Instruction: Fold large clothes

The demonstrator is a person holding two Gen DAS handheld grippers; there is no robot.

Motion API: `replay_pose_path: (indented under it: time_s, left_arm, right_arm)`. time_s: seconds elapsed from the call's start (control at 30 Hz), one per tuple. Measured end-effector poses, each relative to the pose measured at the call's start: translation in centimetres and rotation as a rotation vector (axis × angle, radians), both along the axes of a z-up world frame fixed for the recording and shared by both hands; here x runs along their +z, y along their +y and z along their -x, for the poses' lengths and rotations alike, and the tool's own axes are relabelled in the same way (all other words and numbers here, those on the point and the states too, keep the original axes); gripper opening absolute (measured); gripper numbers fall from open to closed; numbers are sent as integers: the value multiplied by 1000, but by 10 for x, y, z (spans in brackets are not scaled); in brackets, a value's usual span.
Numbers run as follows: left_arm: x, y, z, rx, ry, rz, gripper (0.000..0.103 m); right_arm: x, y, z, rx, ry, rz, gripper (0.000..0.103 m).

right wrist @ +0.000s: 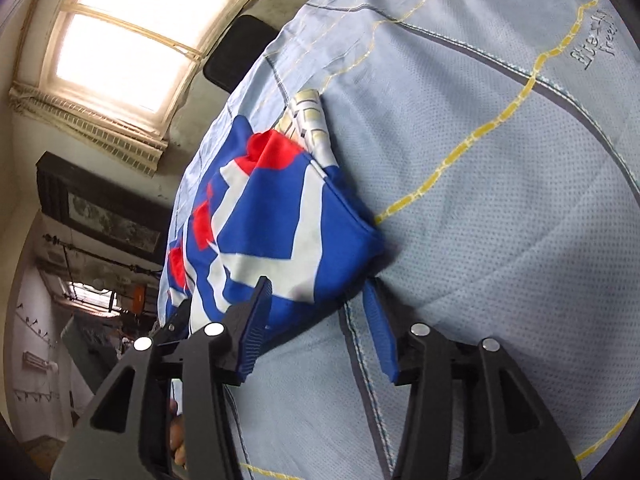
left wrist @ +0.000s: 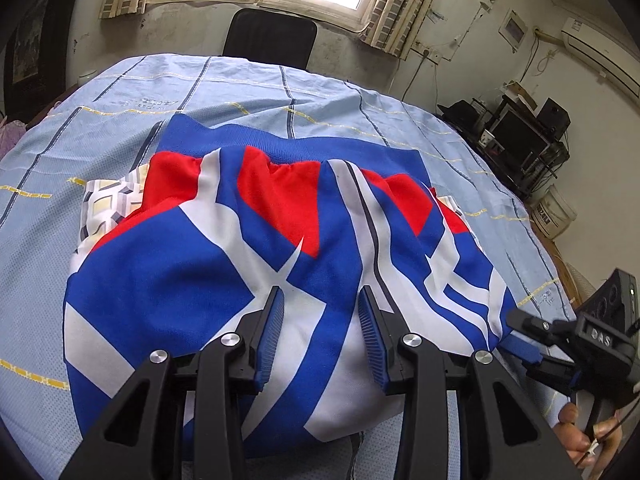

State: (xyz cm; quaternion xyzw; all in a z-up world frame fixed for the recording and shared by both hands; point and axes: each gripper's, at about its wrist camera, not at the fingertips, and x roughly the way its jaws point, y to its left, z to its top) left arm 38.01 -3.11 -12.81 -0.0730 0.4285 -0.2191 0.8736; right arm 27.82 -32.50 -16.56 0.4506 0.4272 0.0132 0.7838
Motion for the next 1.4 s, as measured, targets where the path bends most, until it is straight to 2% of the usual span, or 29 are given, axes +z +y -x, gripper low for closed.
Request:
replay_pose_path:
  time_s: [0.13, 0.23, 0.33, 0.47, 0.53, 0.57, 0.6, 0.7, 0.9, 0.97, 1.0, 1.07, 1.1, 1.17, 1.2, 1.23, 1.3, 1.4]
  left_arm:
    - [0, 0, 0, 0, -2, -1, 40]
    - [0, 0, 0, -2, 1, 1, 40]
    - [-1, 4, -4, 1, 19, 21, 40]
    - [-1, 15, -9, 20, 57, 77, 34]
    - [-1, 18, -10, 21, 61, 75, 25]
    - [-1, 17, -11, 23, 62, 62, 23]
    - [-2, 16, -11, 25, 62, 52, 19]
    - [-4, 15, -13, 13, 69, 38, 19]
    - [-4, 34, -22, 14, 150, 155, 14]
    - [2, 42, -22, 24, 152, 181, 15]
    - [8, 49, -22, 33, 140, 194, 20]
    - [25, 65, -19, 48, 107, 246, 40]
    - [33, 73, -16, 54, 90, 273, 55]
    - [52, 89, -9, 59, 45, 330, 62]
    - [62, 97, -5, 52, 21, 359, 69]
    - [70, 104, -2, 48, 2, 385, 81]
    - [79, 113, 3, 54, -23, 423, 91]
    - [82, 120, 2, 21, 0, 498, 92]
  right_arm:
    - [3, 8, -22, -43, 12, 66, 50]
    - [3, 17, -29, -64, -19, 104, 48]
    - [1, 23, -25, -72, -54, 174, 38]
    - [-10, 11, -21, -105, -53, 74, 25]
    - [-11, 8, -27, -102, -53, 67, 18]
    - [-10, 10, -29, -89, -62, 76, 10]
    - [-8, 11, -31, -80, -72, 88, 8]
    - [7, 21, -34, -56, -112, 146, 7]
    - [44, 51, -42, -2, -189, 277, 6]
    - [56, 62, -43, 18, -222, 331, 6]
    - [62, 67, -43, 26, -236, 353, 6]
    - [73, 78, -43, 51, -276, 407, 6]
    - [80, 87, -43, 69, -303, 439, 6]
    - [95, 109, -40, 118, -364, 503, 6]
    - [101, 119, -37, 140, -391, 529, 5]
    - [106, 131, -36, 168, -418, 555, 5]
    - [115, 159, -33, 232, -473, 617, 5]
    - [120, 195, -29, 316, -524, 683, 5]
